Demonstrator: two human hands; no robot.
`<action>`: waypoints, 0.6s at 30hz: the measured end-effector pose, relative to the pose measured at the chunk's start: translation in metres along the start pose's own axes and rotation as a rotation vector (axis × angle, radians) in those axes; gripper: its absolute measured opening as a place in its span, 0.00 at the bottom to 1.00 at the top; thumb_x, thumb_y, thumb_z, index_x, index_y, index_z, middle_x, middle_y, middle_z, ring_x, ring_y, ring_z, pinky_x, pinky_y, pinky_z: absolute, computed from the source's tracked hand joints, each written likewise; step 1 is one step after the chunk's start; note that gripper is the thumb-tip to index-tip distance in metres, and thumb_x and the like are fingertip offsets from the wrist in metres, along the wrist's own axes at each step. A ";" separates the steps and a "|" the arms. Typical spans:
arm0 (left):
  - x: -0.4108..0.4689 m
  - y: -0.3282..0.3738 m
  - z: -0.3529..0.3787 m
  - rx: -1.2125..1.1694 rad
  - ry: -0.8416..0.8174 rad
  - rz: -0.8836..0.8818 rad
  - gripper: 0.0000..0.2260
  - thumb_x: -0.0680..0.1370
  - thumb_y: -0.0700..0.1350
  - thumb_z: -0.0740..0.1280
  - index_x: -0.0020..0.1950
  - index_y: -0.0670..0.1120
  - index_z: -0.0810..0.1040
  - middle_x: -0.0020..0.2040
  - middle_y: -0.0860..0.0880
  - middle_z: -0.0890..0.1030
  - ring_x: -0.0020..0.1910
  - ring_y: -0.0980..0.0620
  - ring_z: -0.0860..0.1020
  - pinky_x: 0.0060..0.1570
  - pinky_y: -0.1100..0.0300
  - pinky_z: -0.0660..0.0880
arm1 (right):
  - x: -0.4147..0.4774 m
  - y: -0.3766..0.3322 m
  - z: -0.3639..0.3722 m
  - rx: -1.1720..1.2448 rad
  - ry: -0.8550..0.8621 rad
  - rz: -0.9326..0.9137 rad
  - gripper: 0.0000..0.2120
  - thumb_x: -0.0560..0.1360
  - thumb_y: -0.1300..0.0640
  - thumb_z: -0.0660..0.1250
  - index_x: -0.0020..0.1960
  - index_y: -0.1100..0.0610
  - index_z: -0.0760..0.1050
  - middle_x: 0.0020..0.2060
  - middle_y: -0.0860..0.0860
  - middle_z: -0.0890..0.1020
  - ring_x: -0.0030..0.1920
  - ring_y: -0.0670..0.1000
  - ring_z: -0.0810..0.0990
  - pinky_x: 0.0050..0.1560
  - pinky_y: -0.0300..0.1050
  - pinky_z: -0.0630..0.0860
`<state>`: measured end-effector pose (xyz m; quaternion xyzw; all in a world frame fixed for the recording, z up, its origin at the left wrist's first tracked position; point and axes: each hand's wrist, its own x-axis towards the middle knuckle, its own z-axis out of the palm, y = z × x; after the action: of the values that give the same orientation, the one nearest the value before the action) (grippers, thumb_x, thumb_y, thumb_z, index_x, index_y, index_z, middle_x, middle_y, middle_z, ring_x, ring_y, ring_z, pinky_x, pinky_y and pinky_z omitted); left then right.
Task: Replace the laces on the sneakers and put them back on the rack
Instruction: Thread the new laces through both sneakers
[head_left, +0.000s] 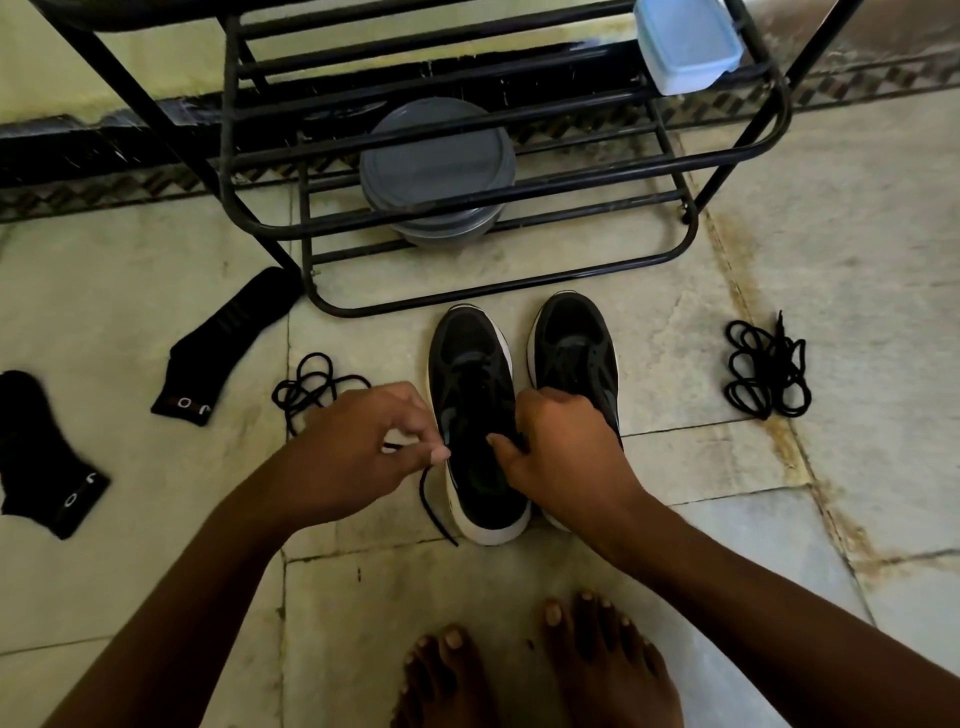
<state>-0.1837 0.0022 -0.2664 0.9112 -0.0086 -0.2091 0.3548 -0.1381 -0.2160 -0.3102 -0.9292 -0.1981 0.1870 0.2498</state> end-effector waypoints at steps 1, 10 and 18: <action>0.000 -0.004 0.000 0.024 0.059 -0.018 0.07 0.78 0.58 0.70 0.43 0.58 0.82 0.48 0.61 0.80 0.49 0.62 0.79 0.56 0.45 0.76 | -0.004 -0.002 0.001 -0.018 0.005 -0.017 0.14 0.79 0.44 0.67 0.45 0.52 0.68 0.40 0.49 0.75 0.41 0.54 0.79 0.43 0.47 0.79; -0.004 -0.004 0.000 0.021 0.353 -0.037 0.04 0.80 0.49 0.69 0.45 0.56 0.82 0.36 0.58 0.82 0.39 0.59 0.79 0.36 0.72 0.66 | -0.005 -0.019 0.034 -0.117 0.041 -0.106 0.18 0.82 0.41 0.59 0.41 0.53 0.64 0.31 0.50 0.69 0.31 0.57 0.76 0.32 0.44 0.71; -0.003 -0.011 0.011 -0.156 0.356 -0.010 0.05 0.79 0.47 0.72 0.43 0.52 0.82 0.38 0.55 0.82 0.41 0.54 0.82 0.42 0.61 0.77 | 0.004 -0.024 0.046 0.072 0.229 -0.127 0.15 0.79 0.56 0.66 0.40 0.53 0.62 0.27 0.48 0.68 0.24 0.56 0.72 0.25 0.47 0.70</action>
<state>-0.1921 0.0040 -0.2792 0.9036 0.0750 -0.0462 0.4192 -0.1616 -0.1767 -0.3356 -0.9204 -0.2199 0.0707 0.3155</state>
